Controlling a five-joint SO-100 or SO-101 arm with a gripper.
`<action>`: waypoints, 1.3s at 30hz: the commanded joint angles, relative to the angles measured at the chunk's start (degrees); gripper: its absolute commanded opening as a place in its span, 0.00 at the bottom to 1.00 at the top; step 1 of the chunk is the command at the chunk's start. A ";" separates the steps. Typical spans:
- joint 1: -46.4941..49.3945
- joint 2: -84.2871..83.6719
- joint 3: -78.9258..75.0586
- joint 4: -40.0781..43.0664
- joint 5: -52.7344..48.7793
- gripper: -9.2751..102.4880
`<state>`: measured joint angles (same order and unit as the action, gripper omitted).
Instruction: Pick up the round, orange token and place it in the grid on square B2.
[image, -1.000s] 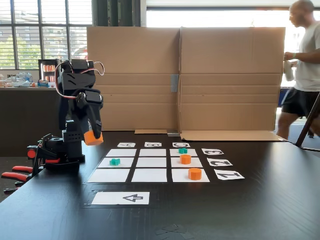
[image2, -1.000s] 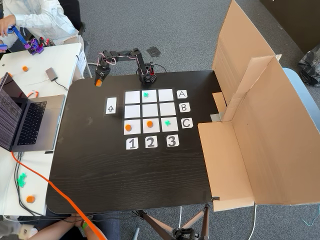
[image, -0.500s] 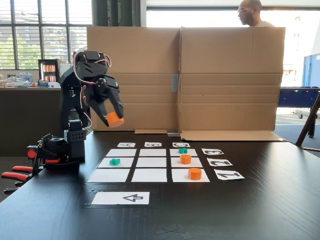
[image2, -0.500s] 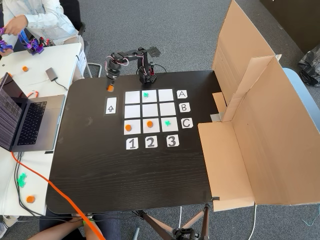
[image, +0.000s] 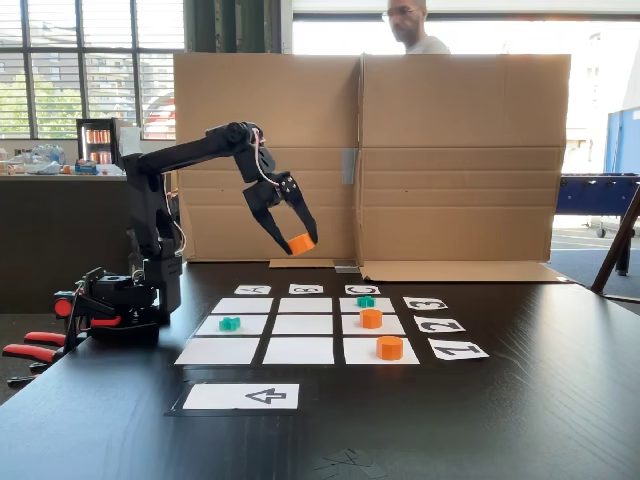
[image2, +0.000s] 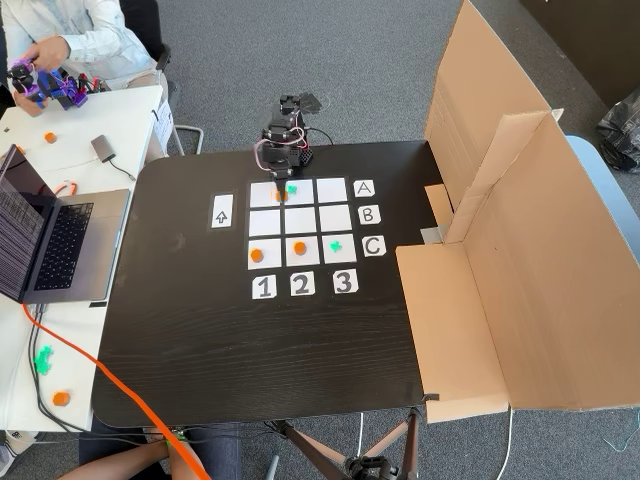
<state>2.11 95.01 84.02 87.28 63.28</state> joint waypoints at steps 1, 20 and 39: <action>-3.43 -2.90 0.18 0.35 3.16 0.08; -8.00 -27.60 -2.99 -6.15 9.05 0.08; -4.22 -11.60 12.22 -8.00 8.17 0.60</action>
<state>-3.08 76.11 93.08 80.24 71.72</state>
